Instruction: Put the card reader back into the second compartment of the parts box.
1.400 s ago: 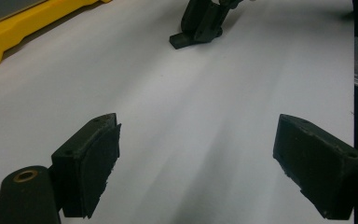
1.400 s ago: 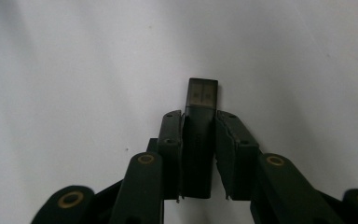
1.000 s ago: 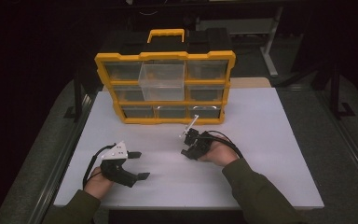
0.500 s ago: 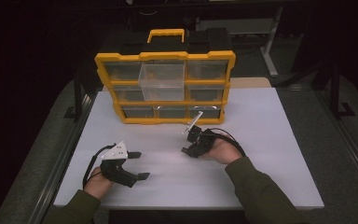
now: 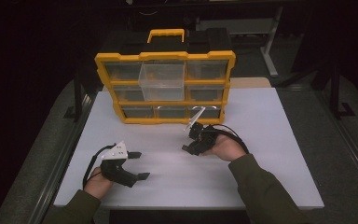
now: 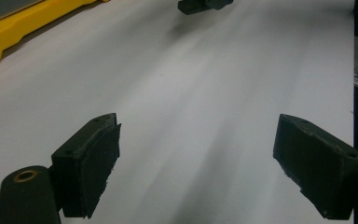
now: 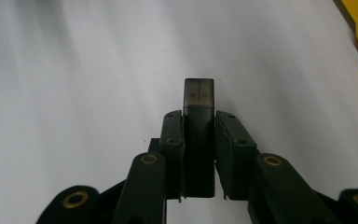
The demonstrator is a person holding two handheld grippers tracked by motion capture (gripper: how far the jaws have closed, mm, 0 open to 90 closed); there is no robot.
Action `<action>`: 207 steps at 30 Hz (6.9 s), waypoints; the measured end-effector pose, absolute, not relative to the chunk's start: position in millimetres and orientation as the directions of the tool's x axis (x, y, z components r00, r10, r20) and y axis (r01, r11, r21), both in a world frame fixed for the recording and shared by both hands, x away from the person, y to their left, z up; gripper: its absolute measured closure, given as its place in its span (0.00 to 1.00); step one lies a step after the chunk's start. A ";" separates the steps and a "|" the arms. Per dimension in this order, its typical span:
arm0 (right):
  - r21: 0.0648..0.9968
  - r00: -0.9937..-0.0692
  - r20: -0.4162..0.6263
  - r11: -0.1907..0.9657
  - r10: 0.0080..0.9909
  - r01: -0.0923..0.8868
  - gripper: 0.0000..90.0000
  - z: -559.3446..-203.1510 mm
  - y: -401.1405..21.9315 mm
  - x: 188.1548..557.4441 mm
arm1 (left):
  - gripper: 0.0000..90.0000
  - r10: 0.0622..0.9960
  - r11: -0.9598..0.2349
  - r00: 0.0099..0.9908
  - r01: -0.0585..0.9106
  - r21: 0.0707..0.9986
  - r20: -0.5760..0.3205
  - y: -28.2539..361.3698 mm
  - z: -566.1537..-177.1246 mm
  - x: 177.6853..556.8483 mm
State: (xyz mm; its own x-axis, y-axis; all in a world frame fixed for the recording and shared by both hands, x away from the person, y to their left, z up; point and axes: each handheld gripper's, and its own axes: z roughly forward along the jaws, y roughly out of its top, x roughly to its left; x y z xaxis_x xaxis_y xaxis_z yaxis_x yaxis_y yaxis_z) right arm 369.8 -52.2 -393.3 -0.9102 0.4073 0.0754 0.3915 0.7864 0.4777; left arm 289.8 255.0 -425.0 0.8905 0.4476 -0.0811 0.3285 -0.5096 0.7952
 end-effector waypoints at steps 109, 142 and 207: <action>0.684 -0.943 0.000 0.687 0.334 0.243 0.80 -132.5 -46.3 427.8 | 0.16 0.448 -0.495 0.889 0.337 0.801 -0.097 256.3 -425.2 289.0; 0.740 -0.886 0.039 0.583 0.462 0.337 0.39 -169.0 -98.5 410.4 | 0.16 0.449 -0.498 0.889 0.335 0.800 -0.093 256.8 -425.2 288.6; 0.801 -0.740 0.104 0.385 0.664 0.458 0.00 -416.9 -173.2 304.7 | 0.16 0.461 -0.497 0.883 0.338 0.799 -0.087 262.0 -424.7 288.7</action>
